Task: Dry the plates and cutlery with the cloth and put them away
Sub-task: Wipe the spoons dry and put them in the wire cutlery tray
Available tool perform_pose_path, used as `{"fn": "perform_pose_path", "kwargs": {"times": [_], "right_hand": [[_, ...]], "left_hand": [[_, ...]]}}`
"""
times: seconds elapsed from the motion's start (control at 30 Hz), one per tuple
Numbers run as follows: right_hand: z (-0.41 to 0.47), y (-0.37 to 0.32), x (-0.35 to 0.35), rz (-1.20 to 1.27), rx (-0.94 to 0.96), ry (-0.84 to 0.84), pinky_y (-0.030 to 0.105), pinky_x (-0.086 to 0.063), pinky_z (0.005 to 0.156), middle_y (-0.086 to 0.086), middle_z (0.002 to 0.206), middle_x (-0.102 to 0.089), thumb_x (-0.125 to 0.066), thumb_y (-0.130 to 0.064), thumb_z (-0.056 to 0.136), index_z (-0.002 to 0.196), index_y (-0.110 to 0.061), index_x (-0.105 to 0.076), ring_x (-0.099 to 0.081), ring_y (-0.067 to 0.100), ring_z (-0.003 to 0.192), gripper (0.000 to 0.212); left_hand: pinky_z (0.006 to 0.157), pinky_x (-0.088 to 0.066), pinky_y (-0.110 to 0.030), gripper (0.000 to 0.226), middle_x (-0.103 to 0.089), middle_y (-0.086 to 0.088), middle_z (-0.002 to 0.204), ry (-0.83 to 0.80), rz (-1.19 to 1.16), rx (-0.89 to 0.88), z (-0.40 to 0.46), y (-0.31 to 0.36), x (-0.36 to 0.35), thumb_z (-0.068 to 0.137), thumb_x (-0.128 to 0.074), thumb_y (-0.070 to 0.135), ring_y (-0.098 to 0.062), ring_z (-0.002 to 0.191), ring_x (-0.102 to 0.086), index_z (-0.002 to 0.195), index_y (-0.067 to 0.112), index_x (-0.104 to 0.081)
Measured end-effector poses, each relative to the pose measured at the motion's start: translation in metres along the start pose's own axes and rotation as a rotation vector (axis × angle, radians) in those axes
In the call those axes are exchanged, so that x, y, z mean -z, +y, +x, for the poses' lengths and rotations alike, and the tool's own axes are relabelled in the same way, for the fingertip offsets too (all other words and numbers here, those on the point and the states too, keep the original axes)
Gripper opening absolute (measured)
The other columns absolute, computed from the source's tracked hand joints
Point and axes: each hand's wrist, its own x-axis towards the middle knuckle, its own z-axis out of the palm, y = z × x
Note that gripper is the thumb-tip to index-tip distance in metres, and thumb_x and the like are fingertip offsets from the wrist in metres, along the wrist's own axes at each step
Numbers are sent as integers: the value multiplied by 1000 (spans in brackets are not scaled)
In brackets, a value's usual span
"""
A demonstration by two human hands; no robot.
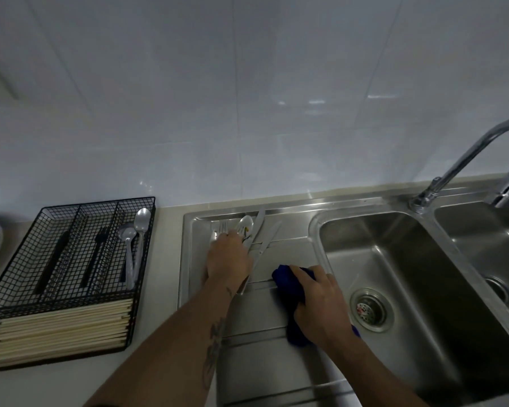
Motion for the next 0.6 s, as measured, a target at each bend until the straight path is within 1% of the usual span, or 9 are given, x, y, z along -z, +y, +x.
{"fn": "perform_pose_path", "kwargs": {"times": [0.1, 0.2, 0.37, 0.5, 0.6], "right_hand": [[3, -1, 2, -10, 16, -21, 36, -41, 96, 3, 129, -47, -60, -13, 79, 144, -26, -37, -44, 24, 113, 71], [3, 0, 4, -7, 19, -33, 35, -41, 95, 2, 128, -47, -59, -13, 78, 144, -26, -37, -44, 23, 112, 70], [3, 5, 4, 4, 38, -29, 35, -41, 93, 3, 126, -48, -60, -14, 78, 142, -25, -39, -45, 24, 110, 69], [3, 7, 4, 14, 41, -38, 35, -41, 93, 3, 127, -48, -60, -14, 79, 143, -24, -39, -45, 24, 111, 68], [3, 7, 3, 9, 41, -39, 34, -41, 94, 3, 128, -47, -59, -14, 79, 143, -25, -38, -44, 23, 111, 68]], "left_hand": [[74, -50, -27, 34, -62, -8, 107, 9, 22, 14, -1, 4, 1, 84, -71, 19, -19, 92, -60, 114, 10, -57], [77, -52, -29, 36, -61, -8, 106, 18, 71, 7, -3, 9, -1, 83, -71, 18, -18, 88, -57, 114, 9, -55], [84, -53, -32, 43, -60, -10, 112, 13, 171, -24, -6, 12, -3, 84, -68, 21, -22, 97, -60, 122, 9, -52], [86, -52, -32, 45, -58, -11, 118, 16, 176, -38, -9, 14, -2, 85, -65, 17, -24, 101, -60, 126, 8, -48], [85, -53, -32, 46, -57, -10, 118, 5, 159, -64, -11, 14, -1, 85, -65, 17, -23, 100, -61, 127, 9, -47]]}}
